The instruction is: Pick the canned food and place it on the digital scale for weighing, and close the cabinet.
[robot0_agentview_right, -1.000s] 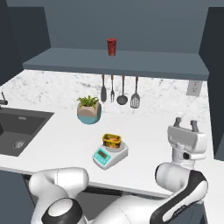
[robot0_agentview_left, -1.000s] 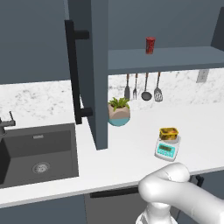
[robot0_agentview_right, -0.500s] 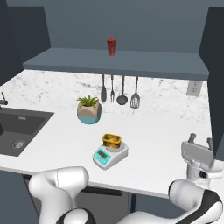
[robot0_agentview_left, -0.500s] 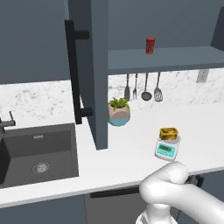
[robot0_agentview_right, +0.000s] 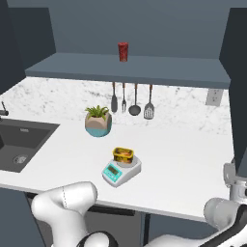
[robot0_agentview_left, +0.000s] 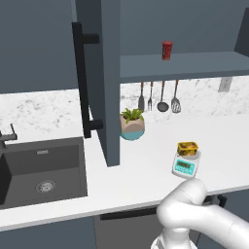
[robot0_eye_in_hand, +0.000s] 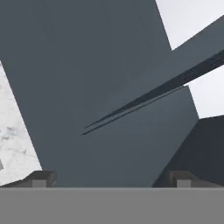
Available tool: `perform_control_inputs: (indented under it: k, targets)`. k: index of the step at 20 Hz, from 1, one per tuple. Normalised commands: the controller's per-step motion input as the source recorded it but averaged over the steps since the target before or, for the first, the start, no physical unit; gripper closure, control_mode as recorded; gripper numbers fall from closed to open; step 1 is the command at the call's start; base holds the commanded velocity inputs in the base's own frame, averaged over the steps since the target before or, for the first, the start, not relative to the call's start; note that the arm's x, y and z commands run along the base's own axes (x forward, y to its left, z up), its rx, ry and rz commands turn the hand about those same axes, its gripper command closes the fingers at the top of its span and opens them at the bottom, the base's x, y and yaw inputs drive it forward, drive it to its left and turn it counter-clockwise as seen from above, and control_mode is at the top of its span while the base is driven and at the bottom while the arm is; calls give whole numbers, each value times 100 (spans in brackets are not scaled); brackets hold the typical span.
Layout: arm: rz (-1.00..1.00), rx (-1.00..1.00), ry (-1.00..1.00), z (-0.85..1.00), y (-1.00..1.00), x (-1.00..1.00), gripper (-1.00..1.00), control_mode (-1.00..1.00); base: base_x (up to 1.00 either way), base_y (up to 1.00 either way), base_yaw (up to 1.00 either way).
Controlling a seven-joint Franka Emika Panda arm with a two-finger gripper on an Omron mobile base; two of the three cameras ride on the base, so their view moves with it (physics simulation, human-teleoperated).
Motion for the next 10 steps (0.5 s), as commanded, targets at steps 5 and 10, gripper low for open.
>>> perform_control_inputs:
  k: [5, 10]
  targets:
    - [-11, 0, 18, 22, -54, 0, -100, -100, 0, 0, 0]
    - [0, 0, -18, 72, 0, -33, -100, -100, 0, 0, 0]
